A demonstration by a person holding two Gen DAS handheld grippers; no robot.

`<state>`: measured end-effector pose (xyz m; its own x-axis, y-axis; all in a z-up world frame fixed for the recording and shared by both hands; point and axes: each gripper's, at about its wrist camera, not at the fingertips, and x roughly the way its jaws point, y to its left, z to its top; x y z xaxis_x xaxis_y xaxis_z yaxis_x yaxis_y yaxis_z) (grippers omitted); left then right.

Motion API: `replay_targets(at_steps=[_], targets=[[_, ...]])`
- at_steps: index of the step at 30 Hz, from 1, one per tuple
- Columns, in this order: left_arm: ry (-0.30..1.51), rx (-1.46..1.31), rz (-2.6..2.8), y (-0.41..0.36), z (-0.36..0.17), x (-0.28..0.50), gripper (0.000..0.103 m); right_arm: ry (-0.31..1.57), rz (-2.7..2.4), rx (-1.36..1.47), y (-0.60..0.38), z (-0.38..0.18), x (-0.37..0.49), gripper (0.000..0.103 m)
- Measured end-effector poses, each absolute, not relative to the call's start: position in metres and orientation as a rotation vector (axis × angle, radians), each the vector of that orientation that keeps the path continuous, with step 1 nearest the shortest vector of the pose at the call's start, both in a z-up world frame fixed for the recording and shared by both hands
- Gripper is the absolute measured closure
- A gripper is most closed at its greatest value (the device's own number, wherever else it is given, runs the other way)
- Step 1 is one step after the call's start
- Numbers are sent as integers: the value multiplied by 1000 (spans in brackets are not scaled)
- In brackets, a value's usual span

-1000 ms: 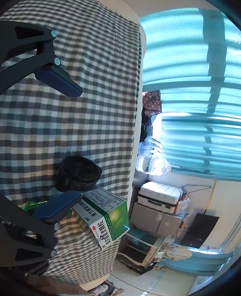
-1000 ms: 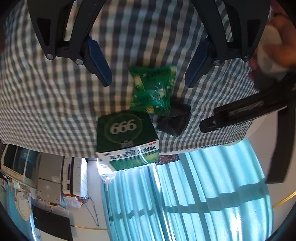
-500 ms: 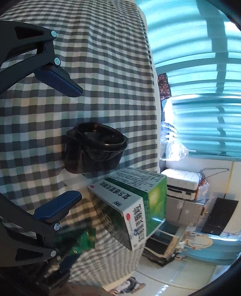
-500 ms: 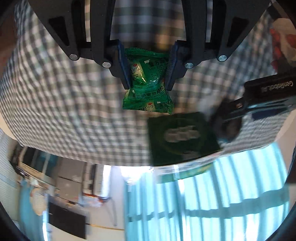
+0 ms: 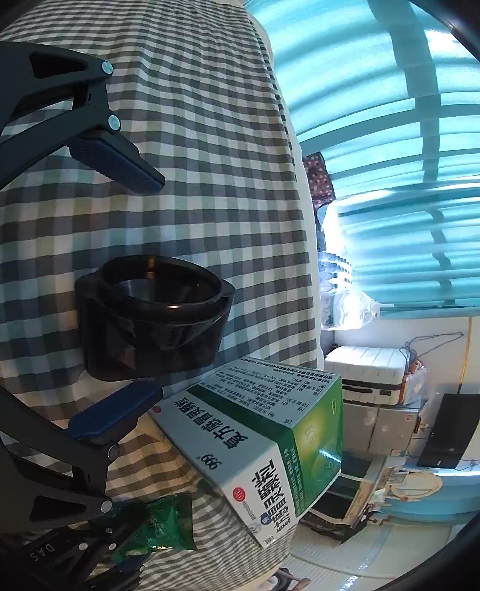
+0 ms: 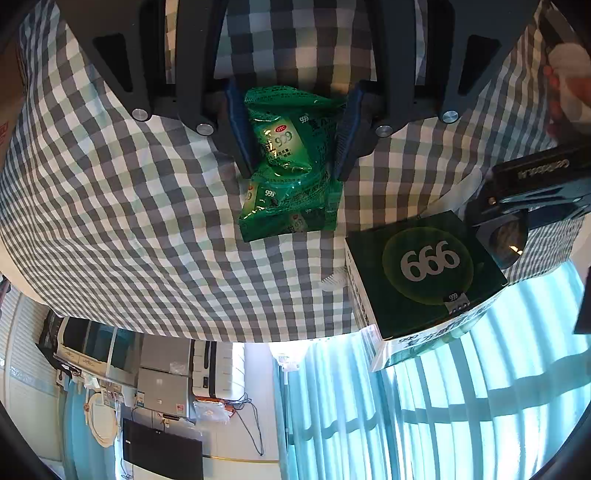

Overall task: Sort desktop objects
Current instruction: 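Grasp the black plastic cup with the left tool while the right tool grasps the green foil packet, then lift the black cup and green packet and carry them over the box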

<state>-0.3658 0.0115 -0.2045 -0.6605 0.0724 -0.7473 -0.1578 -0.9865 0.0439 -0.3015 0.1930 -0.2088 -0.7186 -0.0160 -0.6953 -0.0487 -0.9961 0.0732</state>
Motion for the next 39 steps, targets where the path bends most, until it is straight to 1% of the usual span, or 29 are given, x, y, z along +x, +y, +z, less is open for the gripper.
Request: replay_targets(at_steps=[2, 4, 6, 7, 8, 14, 19, 28, 29, 30, 33, 37, 39], targets=[[160, -1209, 2732, 13, -205, -366, 1, 144, 2893, -1173, 191, -210, -299, 59], [140, -1171, 2730, 12, -203, -364, 8, 153, 2895, -1174, 191, -211, -300, 59], [112, -1161, 2725, 9, -201, -362, 20, 166, 2898, -1174, 193, -211, -300, 59], [99, -1166, 2716, 7, -201, -362, 34, 171, 2899, -1174, 193, -211, -299, 59], [88, -1177, 2704, 5, -202, -362, 41, 175, 2899, -1176, 193, -211, -299, 59], [52, -1175, 2713, -7, -206, -352, 41, 184, 2901, -1175, 197, -210, -300, 60], [62, -1169, 2719, -17, -205, -343, 42, 185, 2903, -1173, 197, -210, -298, 60], [13, -1131, 2741, -40, -187, -343, 42, 193, 2906, -1168, 200, -209, -299, 60], [9, -1134, 2738, -42, -187, -344, 42, 201, 2908, -1164, 200, -207, -298, 62], [11, -1137, 2734, -41, -187, -345, 42, 220, 2907, -1163, 202, -205, -297, 66], [-9, -1146, 2719, -44, -188, -346, 42, 302, 2894, -1168, 209, -198, -290, 68], [-29, -1122, 2707, -45, -180, -343, 42, 195, 2886, -1194, 201, -190, -286, 69], [-20, -1103, 2703, -44, -172, -339, 42, 202, 2898, -1187, 201, -178, -283, 69]])
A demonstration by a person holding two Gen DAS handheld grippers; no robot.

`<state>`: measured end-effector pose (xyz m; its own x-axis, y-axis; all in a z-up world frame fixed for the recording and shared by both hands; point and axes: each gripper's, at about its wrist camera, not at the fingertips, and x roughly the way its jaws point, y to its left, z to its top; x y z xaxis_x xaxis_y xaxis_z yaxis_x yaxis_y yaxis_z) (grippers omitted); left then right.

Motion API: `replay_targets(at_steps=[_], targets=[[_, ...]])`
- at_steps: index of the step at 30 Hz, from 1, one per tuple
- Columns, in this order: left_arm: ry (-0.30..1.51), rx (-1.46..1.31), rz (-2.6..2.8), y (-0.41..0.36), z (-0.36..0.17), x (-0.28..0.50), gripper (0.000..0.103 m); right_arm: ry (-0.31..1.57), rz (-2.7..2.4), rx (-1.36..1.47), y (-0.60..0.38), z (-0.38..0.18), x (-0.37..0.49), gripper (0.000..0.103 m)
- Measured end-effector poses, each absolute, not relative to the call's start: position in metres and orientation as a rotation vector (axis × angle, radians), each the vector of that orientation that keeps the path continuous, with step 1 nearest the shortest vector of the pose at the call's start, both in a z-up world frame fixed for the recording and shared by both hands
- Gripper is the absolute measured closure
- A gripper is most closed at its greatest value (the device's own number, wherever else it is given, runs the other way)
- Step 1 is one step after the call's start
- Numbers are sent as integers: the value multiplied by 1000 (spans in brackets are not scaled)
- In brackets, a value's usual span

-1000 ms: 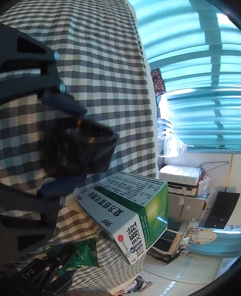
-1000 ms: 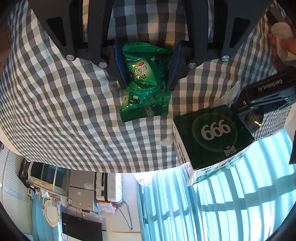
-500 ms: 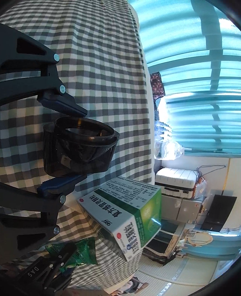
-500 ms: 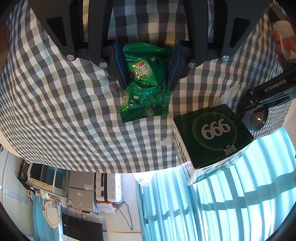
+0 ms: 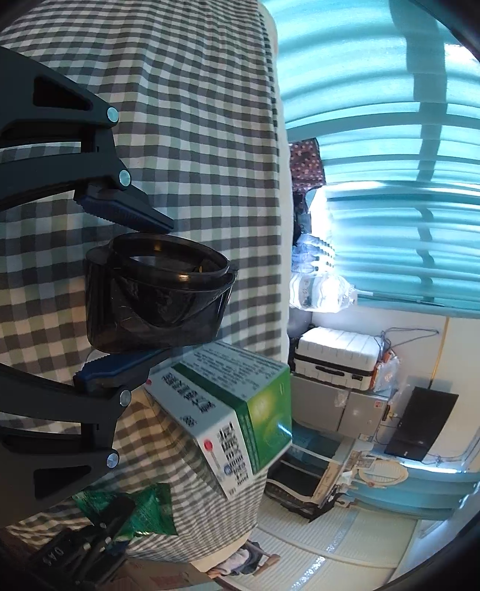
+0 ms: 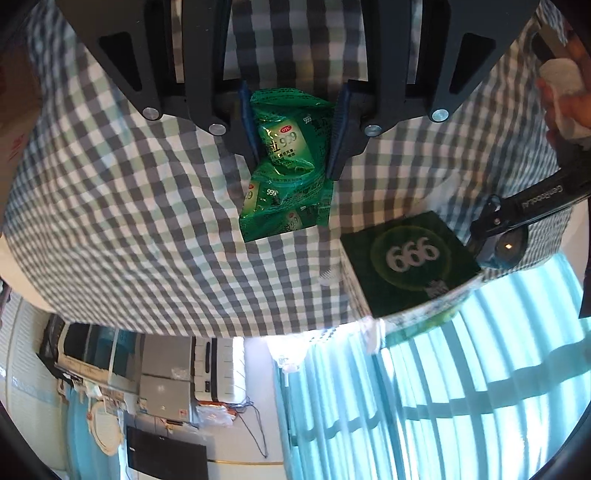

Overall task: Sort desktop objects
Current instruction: 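Lift the black cup and green packet and carry them over the box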

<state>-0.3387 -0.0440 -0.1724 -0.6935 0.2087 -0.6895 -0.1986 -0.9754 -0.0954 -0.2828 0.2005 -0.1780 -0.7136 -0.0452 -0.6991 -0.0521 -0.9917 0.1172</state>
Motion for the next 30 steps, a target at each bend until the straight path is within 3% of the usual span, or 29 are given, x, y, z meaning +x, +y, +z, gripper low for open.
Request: replay_targets(at_steps=[23, 30], targets=[[1, -920, 2707, 25, 3, -159, 41, 202, 3014, -915, 250, -12, -134, 70], [-8, -833, 2627, 75, 39, -117, 41, 307, 2993, -805, 300, 27, -85, 70]])
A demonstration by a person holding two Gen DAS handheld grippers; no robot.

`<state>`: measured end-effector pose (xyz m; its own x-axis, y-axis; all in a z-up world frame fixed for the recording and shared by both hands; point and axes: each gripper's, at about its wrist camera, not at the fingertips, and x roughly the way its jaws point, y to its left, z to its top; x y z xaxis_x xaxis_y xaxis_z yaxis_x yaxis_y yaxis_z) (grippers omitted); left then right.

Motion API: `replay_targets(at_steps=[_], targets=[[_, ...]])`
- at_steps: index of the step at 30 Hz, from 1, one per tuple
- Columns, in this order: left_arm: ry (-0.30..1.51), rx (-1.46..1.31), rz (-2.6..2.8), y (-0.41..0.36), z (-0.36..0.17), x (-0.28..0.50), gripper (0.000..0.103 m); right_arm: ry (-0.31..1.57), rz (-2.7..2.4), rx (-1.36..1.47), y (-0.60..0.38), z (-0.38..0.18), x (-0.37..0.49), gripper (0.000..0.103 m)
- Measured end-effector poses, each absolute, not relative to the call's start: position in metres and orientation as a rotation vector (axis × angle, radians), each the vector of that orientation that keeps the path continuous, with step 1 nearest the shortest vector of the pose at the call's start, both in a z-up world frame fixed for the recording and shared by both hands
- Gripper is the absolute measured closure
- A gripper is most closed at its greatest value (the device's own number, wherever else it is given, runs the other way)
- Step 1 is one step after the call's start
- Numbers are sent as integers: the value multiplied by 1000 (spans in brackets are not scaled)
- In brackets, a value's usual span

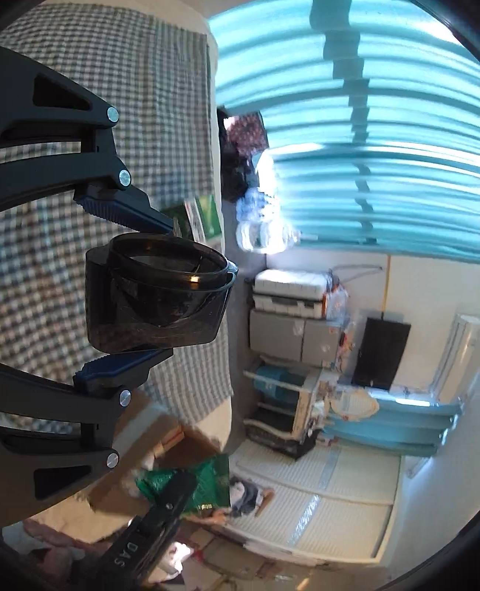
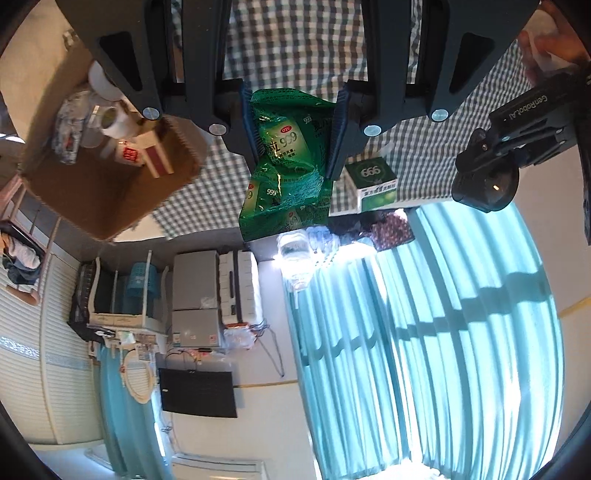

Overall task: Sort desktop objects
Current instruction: 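Lift the black cup and green packet and carry them over the box, then open both tools to drop the cup and packet into the box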

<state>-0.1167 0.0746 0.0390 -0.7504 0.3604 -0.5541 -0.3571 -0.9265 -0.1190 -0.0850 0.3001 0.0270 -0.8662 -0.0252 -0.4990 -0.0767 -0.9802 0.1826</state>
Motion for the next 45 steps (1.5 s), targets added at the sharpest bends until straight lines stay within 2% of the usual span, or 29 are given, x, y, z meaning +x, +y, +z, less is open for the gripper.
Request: replay_targets(at_steps=[9, 15, 21, 24, 25, 26, 27, 28, 33, 36, 43, 45], targets=[[38, -806, 2414, 183, 43, -103, 41, 365, 2873, -739, 377, 38, -43, 70], [143, -823, 2301, 260, 12, -108, 41, 534, 2760, -715, 445, 10, -34, 69], [191, -874, 2187, 327, -22, -128, 41, 538, 2663, -802, 482, -21, -54, 69], [210, -907, 2174, 343, -32, -143, 37, 542, 2613, -833, 497, -31, -61, 68], [226, -923, 2196, 344, -33, -148, 29, 570, 2603, -829, 502, -33, -61, 66], [239, -933, 2226, 343, -33, -152, 19, 597, 2585, -817, 507, -34, -61, 52], [244, -936, 2245, 341, -31, -153, 16, 615, 2563, -797, 512, -33, -60, 34], [235, -930, 2255, 339, -28, -154, 15, 628, 2556, -777, 515, -33, -58, 28], [241, -869, 2327, 313, -4, -140, 8, 651, 2599, -693, 512, -22, -50, 27], [269, -832, 2408, 290, 13, -126, 0, 640, 2624, -675, 500, -13, -43, 27], [322, -794, 2603, 222, 38, -89, 0, 630, 2763, -600, 457, 27, -26, 26], [282, -817, 2644, 196, 40, -83, 0, 631, 2808, -587, 442, 36, -22, 22]])
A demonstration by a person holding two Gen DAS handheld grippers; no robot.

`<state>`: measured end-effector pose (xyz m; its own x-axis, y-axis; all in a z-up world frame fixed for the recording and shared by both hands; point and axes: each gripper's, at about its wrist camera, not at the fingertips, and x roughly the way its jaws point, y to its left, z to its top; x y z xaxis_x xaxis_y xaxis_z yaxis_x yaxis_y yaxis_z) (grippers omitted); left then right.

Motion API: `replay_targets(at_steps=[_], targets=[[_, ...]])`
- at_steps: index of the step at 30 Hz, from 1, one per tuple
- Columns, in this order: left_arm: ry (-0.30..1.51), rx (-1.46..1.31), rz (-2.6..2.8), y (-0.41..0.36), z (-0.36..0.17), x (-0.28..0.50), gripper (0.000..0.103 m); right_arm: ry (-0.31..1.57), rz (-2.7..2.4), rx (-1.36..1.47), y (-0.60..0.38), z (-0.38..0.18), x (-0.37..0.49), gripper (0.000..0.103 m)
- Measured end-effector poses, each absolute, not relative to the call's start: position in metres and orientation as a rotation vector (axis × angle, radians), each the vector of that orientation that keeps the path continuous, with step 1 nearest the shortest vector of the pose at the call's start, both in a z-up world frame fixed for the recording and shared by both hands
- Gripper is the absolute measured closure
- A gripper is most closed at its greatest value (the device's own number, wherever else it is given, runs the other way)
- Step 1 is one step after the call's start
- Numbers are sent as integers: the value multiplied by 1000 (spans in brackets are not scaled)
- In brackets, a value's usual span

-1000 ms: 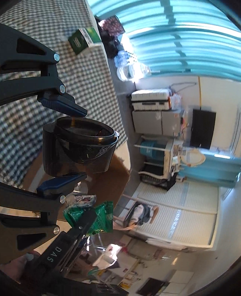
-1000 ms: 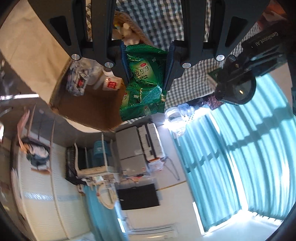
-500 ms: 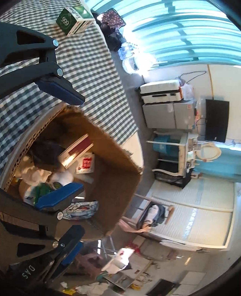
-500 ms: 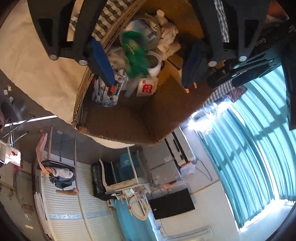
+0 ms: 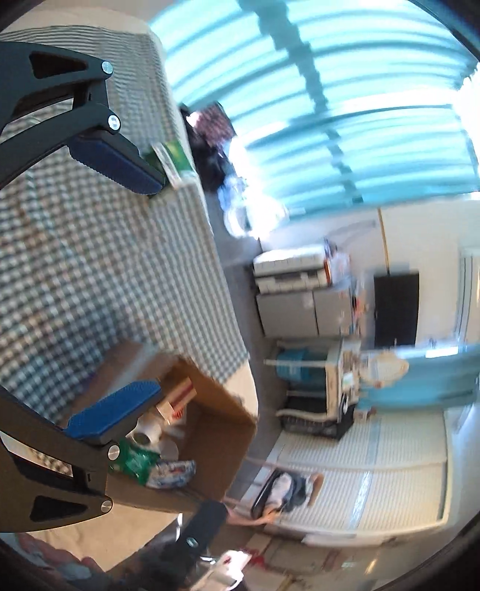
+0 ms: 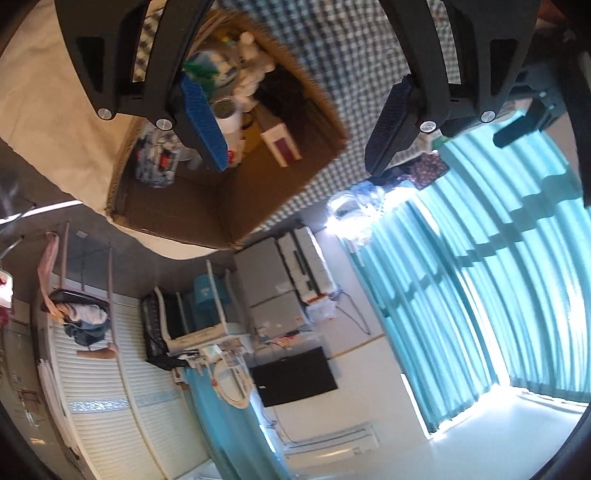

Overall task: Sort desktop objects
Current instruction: 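Open both tools to drop the cup and packet into the box, then move both open tools back over the bed toward the green-white medicine box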

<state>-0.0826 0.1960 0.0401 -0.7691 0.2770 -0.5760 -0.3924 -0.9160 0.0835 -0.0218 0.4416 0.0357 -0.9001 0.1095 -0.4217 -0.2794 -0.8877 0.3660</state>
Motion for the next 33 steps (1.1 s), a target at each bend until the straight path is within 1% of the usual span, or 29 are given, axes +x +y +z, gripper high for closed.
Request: replay_targets(at_steps=[7, 13, 17, 24, 28, 33], targets=[[182, -868, 2776, 119, 38, -77, 0, 514, 2941, -598, 374, 58, -20, 20], [56, -974, 2860, 57, 14, -97, 0, 424, 3032, -638, 322, 50, -36, 19], [4, -1049, 2903, 26, -15, -119, 0, 392, 3087, -663, 292, 30, -56, 16], [-90, -1162, 2939, -16, -72, -177, 0, 267, 3155, -801, 240, -23, -109, 15], [-85, -1226, 2941, -27, -103, -221, 0, 224, 3179, -868, 220, -50, -145, 15], [-38, -1218, 2955, -26, -141, -266, 0, 255, 3210, -933, 198, -82, -198, 15]])
